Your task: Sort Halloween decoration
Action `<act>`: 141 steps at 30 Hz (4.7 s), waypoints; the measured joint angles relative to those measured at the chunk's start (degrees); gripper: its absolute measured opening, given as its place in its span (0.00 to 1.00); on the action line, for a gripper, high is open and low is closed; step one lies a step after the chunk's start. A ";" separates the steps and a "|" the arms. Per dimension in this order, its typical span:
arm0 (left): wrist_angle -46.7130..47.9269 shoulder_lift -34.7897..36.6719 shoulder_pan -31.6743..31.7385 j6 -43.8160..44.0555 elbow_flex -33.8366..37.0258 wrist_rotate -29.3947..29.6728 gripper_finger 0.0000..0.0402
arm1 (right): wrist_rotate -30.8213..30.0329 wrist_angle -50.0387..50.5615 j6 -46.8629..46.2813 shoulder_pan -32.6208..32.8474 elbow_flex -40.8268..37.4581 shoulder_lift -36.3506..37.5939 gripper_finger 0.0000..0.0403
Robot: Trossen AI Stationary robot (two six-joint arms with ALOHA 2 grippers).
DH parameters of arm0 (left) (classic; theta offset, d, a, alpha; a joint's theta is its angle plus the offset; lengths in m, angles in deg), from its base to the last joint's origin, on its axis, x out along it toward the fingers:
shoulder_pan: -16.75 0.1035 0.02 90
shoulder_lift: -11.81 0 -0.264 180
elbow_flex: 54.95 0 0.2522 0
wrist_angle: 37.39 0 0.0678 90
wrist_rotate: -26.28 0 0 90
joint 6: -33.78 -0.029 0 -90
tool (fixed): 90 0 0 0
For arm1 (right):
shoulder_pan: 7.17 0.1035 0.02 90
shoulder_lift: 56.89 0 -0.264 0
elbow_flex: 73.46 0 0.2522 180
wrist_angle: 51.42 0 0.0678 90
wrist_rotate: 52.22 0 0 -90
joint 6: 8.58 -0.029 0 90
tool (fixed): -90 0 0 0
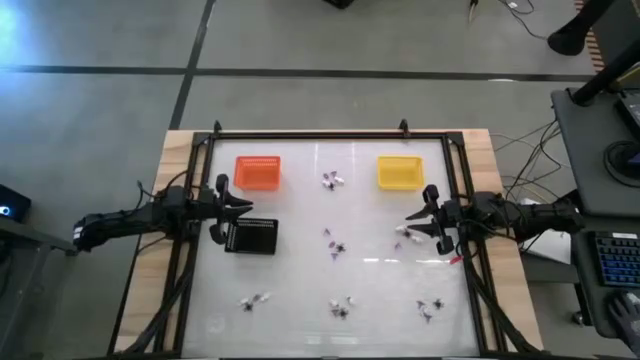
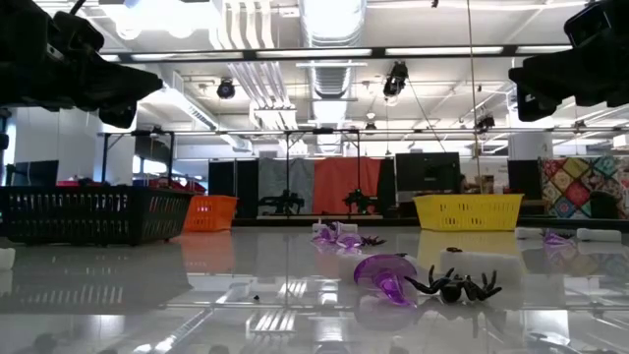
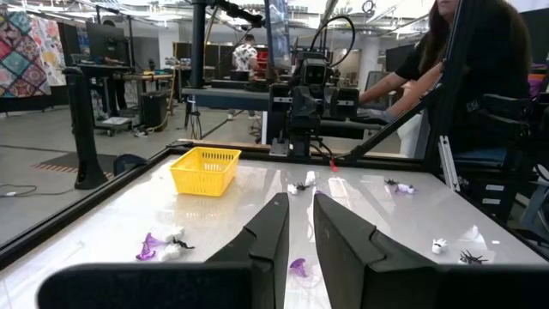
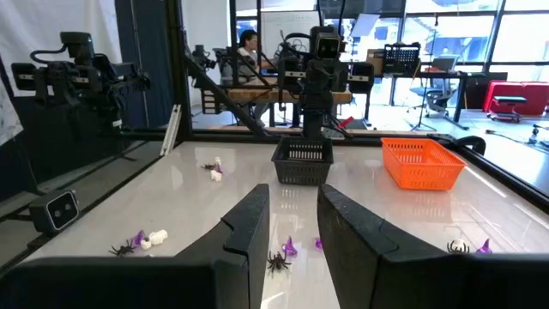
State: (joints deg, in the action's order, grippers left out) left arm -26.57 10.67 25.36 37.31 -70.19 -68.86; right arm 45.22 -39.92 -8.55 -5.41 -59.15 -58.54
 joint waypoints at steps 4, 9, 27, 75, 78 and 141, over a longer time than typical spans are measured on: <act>0.00 0.00 0.00 0.00 0.00 0.00 0.10 | 0.00 0.01 0.00 -0.01 -0.02 0.00 0.23; 0.00 0.01 0.01 0.00 0.00 0.01 0.10 | 0.00 0.01 0.00 -0.02 -0.02 0.00 0.23; 0.01 0.00 0.00 0.00 0.00 0.01 0.10 | 0.00 0.00 0.00 -0.01 -0.01 0.00 0.23; 0.00 0.02 -0.01 0.00 0.00 0.00 0.10 | -0.02 0.01 0.00 0.00 0.00 0.00 0.23; 0.00 0.00 0.01 -0.27 0.00 0.02 0.10 | -0.02 0.01 0.00 0.00 0.00 0.00 0.23; -5.52 -0.11 0.13 -3.68 0.00 4.68 0.10 | -0.01 0.01 0.00 -0.01 -0.01 0.00 0.23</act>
State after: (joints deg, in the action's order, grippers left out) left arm -32.08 10.55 25.49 33.63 -70.19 -64.18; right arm 45.21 -39.90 -8.55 -5.42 -59.16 -58.54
